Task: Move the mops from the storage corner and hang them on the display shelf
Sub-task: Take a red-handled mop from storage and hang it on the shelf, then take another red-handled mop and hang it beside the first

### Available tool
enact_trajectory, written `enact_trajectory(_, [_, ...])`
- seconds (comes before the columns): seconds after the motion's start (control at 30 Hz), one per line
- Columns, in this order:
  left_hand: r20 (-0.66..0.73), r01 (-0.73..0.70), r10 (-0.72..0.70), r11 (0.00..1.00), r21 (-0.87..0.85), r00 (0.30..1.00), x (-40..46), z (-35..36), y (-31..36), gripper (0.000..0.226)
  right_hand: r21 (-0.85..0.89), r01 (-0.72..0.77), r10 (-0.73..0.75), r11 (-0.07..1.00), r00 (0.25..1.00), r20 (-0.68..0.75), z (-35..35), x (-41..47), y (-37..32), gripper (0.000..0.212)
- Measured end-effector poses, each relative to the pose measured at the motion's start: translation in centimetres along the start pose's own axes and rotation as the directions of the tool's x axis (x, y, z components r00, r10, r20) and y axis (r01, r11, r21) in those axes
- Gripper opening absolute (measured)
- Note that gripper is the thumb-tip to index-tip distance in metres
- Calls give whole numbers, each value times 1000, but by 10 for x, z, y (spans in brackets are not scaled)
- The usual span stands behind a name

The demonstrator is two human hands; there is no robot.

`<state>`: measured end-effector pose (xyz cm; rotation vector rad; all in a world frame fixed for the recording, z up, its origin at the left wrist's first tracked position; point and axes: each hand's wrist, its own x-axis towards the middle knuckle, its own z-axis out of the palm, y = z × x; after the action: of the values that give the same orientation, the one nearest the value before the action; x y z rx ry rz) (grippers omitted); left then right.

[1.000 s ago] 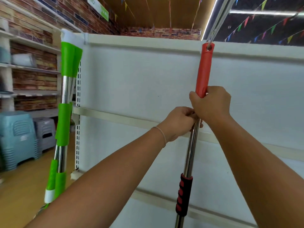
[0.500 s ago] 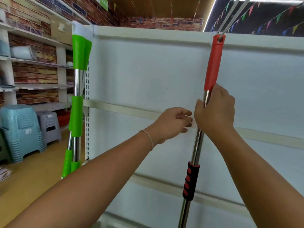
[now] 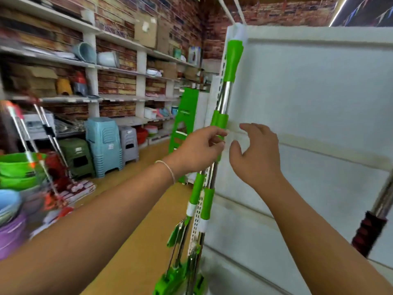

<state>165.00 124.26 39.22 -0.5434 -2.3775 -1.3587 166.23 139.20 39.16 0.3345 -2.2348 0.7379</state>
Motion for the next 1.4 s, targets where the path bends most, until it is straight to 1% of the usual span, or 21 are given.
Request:
enact_trajectory(0.07, [-23, 51, -50, 997, 53, 998, -16, -45, -31, 31, 24, 20, -21, 1000, 999, 29, 35, -1, -35, 47])
enact_trajectory(0.13, [-51, 100, -93, 985, 139, 994, -35, -88, -59, 34, 57, 13, -17, 998, 997, 77, 69, -2, -69, 46])
enact_trajectory(0.23, [-95, 190, -170, 943, 272, 981, -65, -150, -94, 38, 115, 51, -67, 992, 987, 145, 119, -6, -118, 48])
enact_trajectory(0.33, [-154, 263, -221, 897, 356, 963, -94, -207, -120, 41, 139, 65, -98, 988, 966, 241, 164, -8, -168, 48])
enact_trajectory(0.47, [-247, 363, -280, 833, 417, 928, -121, -271, -148, 46, 180, 130, -179, 975, 940, 289, 217, -7, -223, 49])
enact_trajectory(0.6, [-340, 459, -327, 761, 457, 881, -138, -320, -187, 51, 229, 179, -251, 957, 905, 343, 267, -3, -270, 49])
enact_trajectory(0.77, [-392, 539, -376, 669, 512, 839, -151, -374, -241, 51, 300, 199, -315, 933, 856, 410, 341, 8, -317, 51])
enact_trajectory(0.97, [-464, 658, -469, 582, 477, 751, -132, -444, -321, 50, 363, 215, -375, 907, 803, 462, 442, 41, -354, 49])
enact_trajectory(1.13, [-505, 722, -518, 538, 435, 690, -88, -498, -387, 49, 387, 204, -395, 899, 757, 520, 532, 102, -373, 50])
enact_trajectory(1.3, [-504, 747, -551, 516, 420, 665, -45, -540, -441, 55, 373, 217, -404, 902, 729, 553, 599, 153, -388, 49])
enact_trajectory(1.4, [-489, 738, -553, 521, 430, 675, -15, -560, -474, 56, 379, 219, -413, 899, 710, 571, 636, 171, -398, 50])
